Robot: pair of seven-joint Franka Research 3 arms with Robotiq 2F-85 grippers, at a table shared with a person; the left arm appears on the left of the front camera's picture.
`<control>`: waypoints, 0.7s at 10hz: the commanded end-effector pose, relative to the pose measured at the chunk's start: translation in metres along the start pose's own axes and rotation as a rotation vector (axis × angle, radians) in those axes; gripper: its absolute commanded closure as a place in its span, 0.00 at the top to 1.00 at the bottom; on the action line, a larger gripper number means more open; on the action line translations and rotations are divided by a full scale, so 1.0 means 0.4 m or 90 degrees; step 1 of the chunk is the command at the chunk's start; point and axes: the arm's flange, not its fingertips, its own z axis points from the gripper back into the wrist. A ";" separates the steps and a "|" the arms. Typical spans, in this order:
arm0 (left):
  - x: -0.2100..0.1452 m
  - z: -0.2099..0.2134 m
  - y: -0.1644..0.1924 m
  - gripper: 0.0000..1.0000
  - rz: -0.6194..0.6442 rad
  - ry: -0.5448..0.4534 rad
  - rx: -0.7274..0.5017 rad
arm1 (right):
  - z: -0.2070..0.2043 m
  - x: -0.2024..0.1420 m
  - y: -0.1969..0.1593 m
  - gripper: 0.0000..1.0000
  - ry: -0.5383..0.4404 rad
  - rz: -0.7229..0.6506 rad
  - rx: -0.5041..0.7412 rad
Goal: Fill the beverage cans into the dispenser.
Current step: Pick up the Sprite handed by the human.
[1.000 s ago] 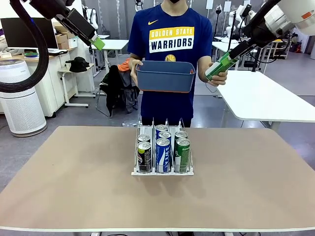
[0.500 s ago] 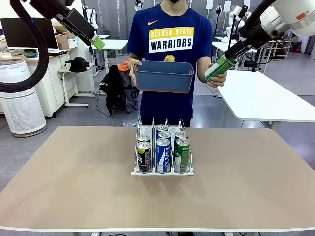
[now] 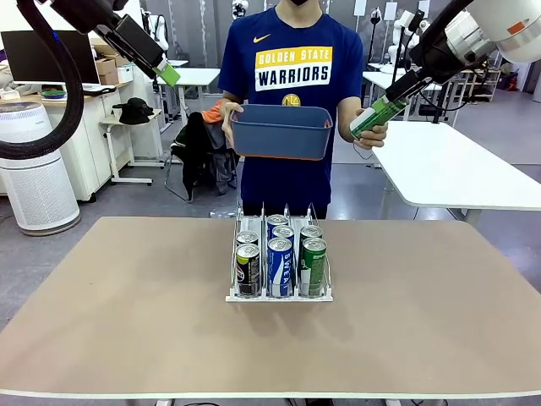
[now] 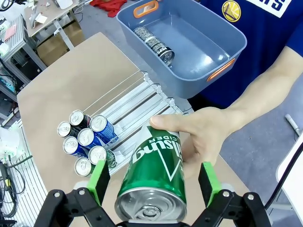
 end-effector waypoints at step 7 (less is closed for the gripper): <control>-0.011 -0.002 -0.006 1.00 0.011 -0.001 -0.008 | -0.004 -0.010 0.003 0.00 0.012 0.017 -0.004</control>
